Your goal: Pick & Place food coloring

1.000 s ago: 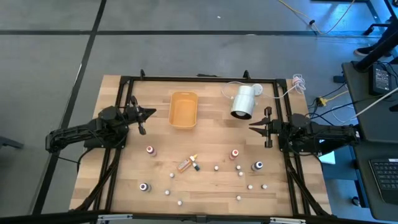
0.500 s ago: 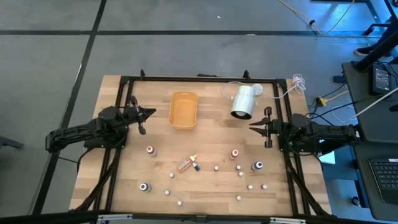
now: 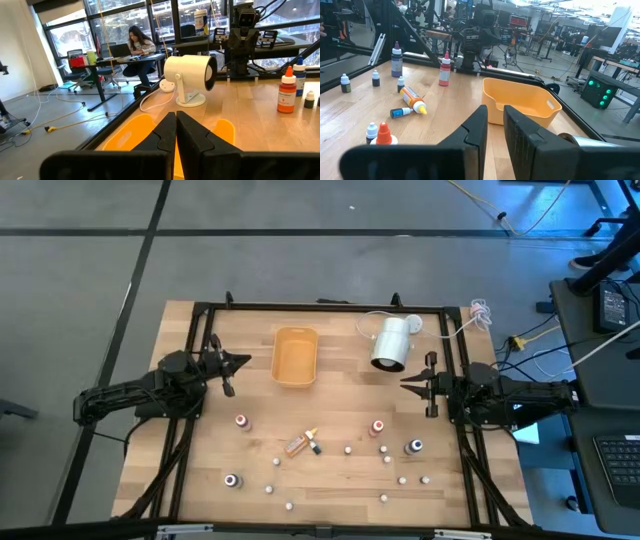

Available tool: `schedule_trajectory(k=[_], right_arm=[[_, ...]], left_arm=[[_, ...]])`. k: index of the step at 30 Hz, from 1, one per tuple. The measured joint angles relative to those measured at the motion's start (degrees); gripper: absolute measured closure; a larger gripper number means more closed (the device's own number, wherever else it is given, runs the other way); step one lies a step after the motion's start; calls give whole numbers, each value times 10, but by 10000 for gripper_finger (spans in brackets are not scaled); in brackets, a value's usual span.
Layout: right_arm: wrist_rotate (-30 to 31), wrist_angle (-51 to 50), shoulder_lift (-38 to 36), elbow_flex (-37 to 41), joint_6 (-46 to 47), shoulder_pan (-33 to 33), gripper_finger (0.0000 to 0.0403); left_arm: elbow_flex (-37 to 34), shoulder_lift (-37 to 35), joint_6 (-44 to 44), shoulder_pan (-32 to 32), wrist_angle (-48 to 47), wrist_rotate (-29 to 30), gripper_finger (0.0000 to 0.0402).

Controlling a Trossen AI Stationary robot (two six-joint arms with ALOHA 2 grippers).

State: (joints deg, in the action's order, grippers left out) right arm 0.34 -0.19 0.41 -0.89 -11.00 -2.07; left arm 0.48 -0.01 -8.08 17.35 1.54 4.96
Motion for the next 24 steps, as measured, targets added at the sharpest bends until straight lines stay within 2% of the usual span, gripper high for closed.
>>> schedule_trajectory(k=[8,13,17,24], right_arm=[[0,1,0,0,-15,0,336],[0,1,0,0,-32,0,336],[0,1,0,0,-28,0,336],[0,1,0,0,-27,0,336]], left_arm=[[0,0,-1,0,0,2,391],[0,0,-1,0,0,2,377],[0,0,-1,0,4,1,351],[0,0,-1,0,21,13,282]])
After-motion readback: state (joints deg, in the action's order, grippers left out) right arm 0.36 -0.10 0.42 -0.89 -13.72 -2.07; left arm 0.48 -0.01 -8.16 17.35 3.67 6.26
